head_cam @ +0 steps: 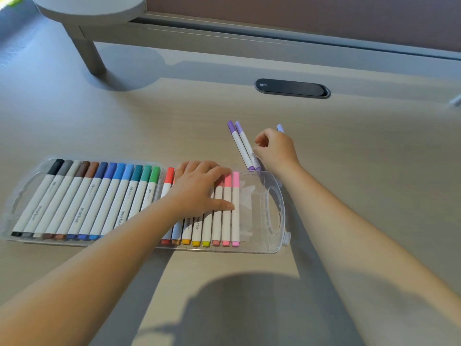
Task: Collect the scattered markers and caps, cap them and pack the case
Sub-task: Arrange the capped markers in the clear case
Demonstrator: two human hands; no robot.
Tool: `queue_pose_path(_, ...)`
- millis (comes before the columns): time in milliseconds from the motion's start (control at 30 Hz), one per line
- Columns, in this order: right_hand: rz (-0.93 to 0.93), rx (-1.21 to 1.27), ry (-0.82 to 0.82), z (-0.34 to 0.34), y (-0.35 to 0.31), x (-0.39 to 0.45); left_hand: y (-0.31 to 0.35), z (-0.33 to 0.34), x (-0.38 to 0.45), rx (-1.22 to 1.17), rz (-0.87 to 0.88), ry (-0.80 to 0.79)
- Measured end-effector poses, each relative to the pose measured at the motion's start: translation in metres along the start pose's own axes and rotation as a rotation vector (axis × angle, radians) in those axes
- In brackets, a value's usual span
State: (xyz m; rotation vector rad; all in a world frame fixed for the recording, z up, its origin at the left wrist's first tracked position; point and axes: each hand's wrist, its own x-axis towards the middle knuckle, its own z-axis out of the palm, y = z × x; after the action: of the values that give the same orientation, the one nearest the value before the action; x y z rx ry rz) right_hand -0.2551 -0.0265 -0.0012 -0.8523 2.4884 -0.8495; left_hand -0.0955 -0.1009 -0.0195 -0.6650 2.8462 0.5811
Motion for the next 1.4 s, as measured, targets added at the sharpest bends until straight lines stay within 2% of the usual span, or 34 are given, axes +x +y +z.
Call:
queue_pose_path(167,-0.080,-0.253,-0.048,0.020,-0.021,0.010,-0.008,-0.011,0.001,-0.193,-0.086,0.013)
queue_pose_path(267,-0.097,-0.417,-0.073,0.027,-0.025,0.013,-0.009,-0.013,0.000,-0.229,-0.088,0.003)
queue_pose_path(433,-0.120,-0.543,-0.045,0.023,-0.032,0.007,-0.012,-0.014,0.000,-0.222,-0.080,-0.012)
queue_pose_path(533,-0.140,-0.461,0.009,0.014,-0.035,0.006,-0.011,-0.014,0.000,-0.211,-0.074,-0.012)
queue_pose_path(633,-0.159,-0.225,0.012,0.000,-0.038,0.004,-0.011,-0.013,0.001,-0.203,-0.077,-0.007)
queue_pose_path(833,-0.036,0.172,-0.208,-0.020,-0.028,-0.019,-0.010,-0.012,0.000,-0.178,-0.080,0.017)
queue_pose_path(900,0.023,0.277,-0.260,-0.020,-0.020,-0.026,-0.011,-0.010,-0.002,-0.093,-0.070,0.033)
queue_pose_path(1033,0.065,0.293,-0.330,-0.015,-0.009,-0.040,-0.018,-0.007,-0.009,0.106,-0.082,0.062)
queue_pose_path(1167,0.070,0.302,-0.386,-0.004,-0.005,-0.049,-0.018,-0.006,-0.014,0.048,-0.115,0.073)
queue_pose_path(1400,0.071,0.258,-0.376,0.005,-0.002,-0.050,-0.018,-0.003,-0.022,0.008,-0.119,0.077)
